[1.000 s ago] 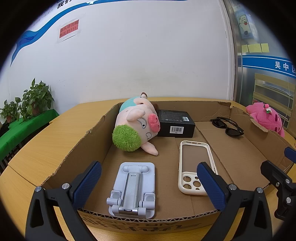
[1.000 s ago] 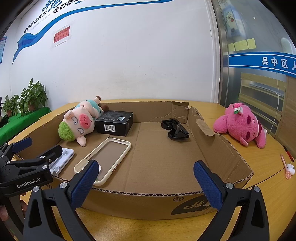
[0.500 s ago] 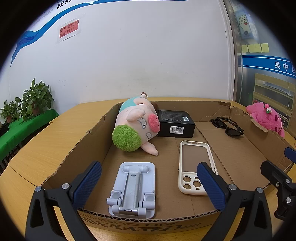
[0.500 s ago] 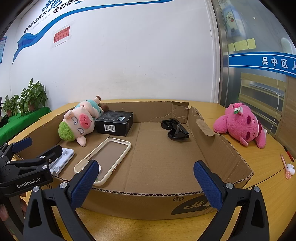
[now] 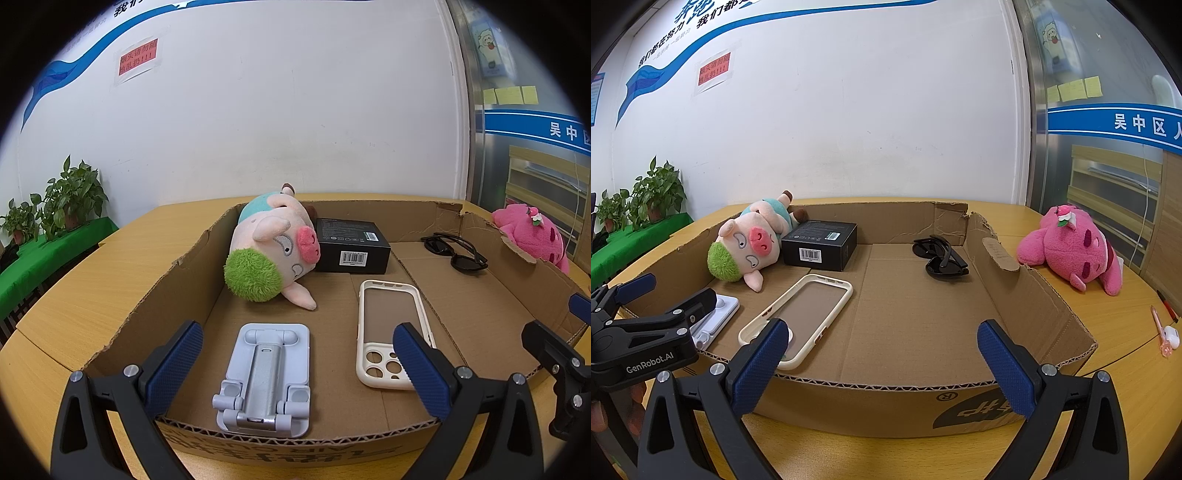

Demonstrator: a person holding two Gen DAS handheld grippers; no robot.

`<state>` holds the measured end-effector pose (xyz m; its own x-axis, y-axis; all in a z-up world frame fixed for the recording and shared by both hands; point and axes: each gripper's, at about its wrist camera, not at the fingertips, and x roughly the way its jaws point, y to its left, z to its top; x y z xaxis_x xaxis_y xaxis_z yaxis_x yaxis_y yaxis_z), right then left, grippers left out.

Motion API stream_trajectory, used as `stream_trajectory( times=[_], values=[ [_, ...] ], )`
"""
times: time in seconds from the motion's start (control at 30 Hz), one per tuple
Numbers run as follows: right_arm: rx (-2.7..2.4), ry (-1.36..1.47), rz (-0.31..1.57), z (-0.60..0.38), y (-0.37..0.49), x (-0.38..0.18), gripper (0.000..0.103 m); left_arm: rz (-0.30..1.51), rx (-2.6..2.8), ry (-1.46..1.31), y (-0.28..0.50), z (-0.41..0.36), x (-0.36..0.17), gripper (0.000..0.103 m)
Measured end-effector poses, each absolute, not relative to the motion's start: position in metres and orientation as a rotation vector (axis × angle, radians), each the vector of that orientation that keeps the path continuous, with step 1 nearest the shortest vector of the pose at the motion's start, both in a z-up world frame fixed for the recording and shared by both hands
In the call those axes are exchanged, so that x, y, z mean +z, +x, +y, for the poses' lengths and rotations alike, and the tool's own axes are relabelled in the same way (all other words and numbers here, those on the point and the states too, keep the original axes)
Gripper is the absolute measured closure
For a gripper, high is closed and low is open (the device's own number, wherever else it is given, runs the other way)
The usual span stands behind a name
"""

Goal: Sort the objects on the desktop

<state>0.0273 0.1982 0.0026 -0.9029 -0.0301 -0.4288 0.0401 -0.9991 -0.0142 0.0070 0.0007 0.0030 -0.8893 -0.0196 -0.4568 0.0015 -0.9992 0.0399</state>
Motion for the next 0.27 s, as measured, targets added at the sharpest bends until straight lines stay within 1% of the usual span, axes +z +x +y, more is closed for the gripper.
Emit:
stream_trajectory(
  times=[0.27],
  values=[
    [-3.03, 0.682, 0.035, 0.1981, 0.0274, 0.0026, 0.0, -0.058, -3.042, 0.736, 0.0083, -0.0004, 0.0038, 0.001]
  ],
)
